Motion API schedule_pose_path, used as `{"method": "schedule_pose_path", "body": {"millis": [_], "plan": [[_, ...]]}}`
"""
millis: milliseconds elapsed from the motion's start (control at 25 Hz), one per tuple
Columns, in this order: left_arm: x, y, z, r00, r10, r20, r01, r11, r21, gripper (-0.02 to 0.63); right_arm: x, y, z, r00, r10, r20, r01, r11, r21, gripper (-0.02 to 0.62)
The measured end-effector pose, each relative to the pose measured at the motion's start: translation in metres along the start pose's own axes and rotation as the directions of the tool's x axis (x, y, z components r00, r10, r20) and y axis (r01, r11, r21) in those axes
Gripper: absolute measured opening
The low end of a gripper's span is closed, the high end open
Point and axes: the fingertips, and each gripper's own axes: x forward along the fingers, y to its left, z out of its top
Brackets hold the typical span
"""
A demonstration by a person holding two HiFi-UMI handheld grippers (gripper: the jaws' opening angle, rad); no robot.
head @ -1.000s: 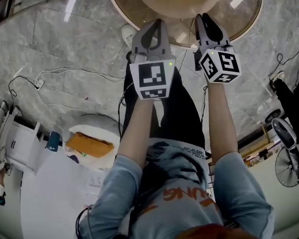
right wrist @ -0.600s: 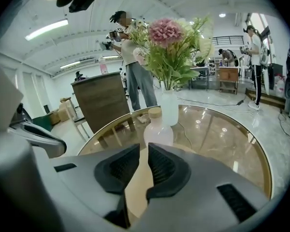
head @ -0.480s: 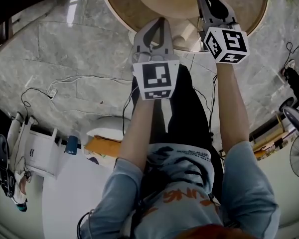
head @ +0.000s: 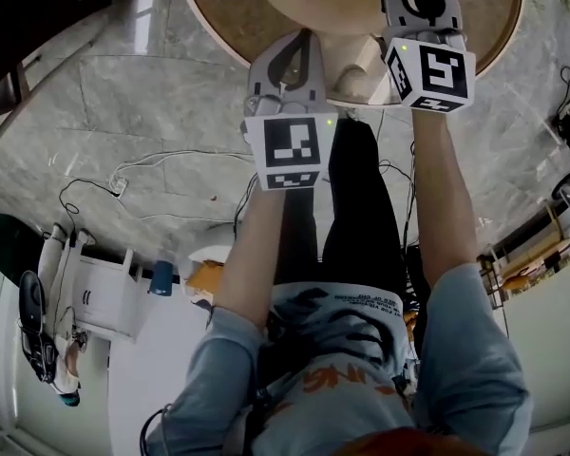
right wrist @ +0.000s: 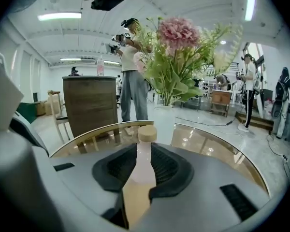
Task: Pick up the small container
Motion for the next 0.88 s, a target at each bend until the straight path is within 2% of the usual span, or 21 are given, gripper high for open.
{"method": "schedule_pose_path", "body": {"millis": [320,520,640,880], "plan": [[0.003,0.002,-0.009,0.999,-0.032,-0.028,0.033,0.999,0.033,0.023,0.011,-0.006,0.003,0.998,-0.054,0.04,0.054,0.999,-0.002,0.123],[0.001,0.014,-0.015,0.999,-0.017,-0.035,0.018,0.999,0.026,0.023,0.022,-0.003,0.007,0.997,-0.051,0.063,0.051,0.999,0.001,0.135],[0.001,0.015,-0.017,0.999,-0.018,-0.031,0.018,1.0,0.014,0.023,0.029,-0.006,0.01,0.996,-0.061,0.066,0.062,0.998,-0.017,0.16],[-0.001,0.017,-0.019,0.999,-0.022,-0.032,0.022,1.0,0.011,0.023,0.043,-0.011,0.013,0.993,-0.068,0.092,0.067,0.998,0.013,0.215]]}}
